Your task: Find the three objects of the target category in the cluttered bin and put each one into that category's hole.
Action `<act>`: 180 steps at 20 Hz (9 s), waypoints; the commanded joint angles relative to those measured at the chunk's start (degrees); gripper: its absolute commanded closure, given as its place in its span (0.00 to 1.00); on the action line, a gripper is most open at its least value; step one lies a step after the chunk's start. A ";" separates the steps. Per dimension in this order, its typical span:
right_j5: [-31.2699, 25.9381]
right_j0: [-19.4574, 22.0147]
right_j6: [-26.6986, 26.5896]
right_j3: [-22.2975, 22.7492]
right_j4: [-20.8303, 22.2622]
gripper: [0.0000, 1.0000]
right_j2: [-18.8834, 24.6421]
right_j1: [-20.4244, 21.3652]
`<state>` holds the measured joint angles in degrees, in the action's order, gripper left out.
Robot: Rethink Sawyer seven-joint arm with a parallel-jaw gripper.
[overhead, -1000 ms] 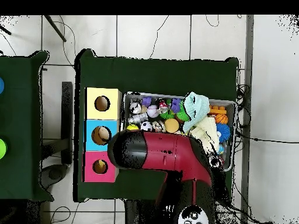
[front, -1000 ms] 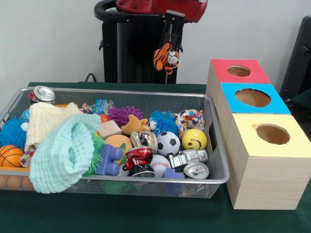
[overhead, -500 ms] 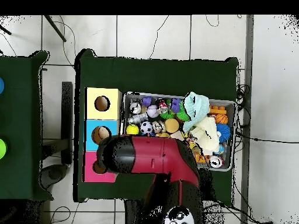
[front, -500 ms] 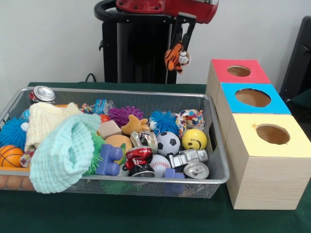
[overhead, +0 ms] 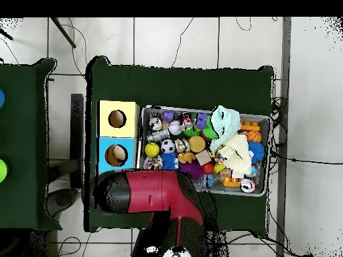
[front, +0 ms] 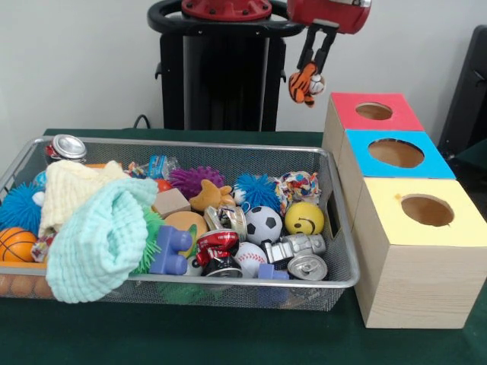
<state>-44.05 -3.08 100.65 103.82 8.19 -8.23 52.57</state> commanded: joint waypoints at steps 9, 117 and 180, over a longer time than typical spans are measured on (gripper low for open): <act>1.03 -6.28 15.83 7.49 -2.78 1.00 -3.29 3.29; 18.63 -29.18 29.21 7.15 -16.97 1.00 -11.96 -14.11; 20.42 -24.90 25.99 5.20 -16.38 1.00 -10.60 -15.90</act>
<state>-31.72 -30.18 115.30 103.58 -6.88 -23.81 37.56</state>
